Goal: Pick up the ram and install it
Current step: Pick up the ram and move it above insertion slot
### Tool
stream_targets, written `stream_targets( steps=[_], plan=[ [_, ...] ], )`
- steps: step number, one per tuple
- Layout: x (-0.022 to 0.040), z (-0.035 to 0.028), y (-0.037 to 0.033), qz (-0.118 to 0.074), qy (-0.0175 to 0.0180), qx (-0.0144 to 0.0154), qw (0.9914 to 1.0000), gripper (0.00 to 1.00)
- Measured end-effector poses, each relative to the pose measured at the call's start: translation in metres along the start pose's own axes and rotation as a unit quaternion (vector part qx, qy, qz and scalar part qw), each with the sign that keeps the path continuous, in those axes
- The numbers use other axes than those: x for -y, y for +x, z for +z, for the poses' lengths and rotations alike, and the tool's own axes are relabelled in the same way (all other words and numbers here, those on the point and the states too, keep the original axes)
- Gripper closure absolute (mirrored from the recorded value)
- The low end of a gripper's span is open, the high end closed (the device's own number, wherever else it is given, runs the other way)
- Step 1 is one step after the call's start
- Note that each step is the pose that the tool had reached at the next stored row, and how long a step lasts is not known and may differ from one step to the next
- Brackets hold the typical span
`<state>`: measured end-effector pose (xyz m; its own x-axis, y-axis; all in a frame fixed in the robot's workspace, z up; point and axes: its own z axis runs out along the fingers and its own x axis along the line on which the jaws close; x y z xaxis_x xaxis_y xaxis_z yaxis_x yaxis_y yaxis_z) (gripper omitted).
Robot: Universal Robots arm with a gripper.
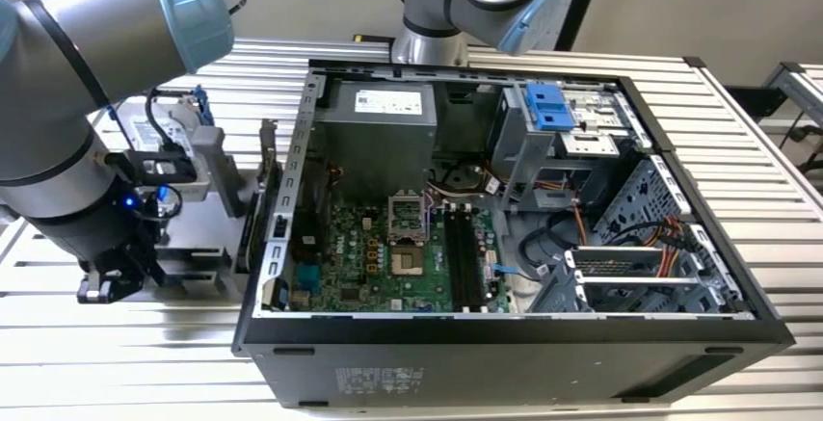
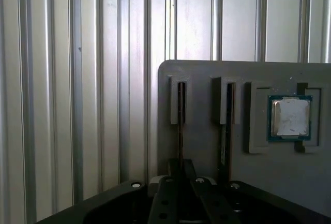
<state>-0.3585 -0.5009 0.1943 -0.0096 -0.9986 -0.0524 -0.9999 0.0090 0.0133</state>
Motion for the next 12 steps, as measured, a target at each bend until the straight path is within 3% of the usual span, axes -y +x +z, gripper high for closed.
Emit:
stream_targets(
  steps=[12],
  plan=[
    [-0.0005, -0.0321, -0.0016, 0.0, -0.0004, -0.0004, 1.0, 1.0]
  ],
)
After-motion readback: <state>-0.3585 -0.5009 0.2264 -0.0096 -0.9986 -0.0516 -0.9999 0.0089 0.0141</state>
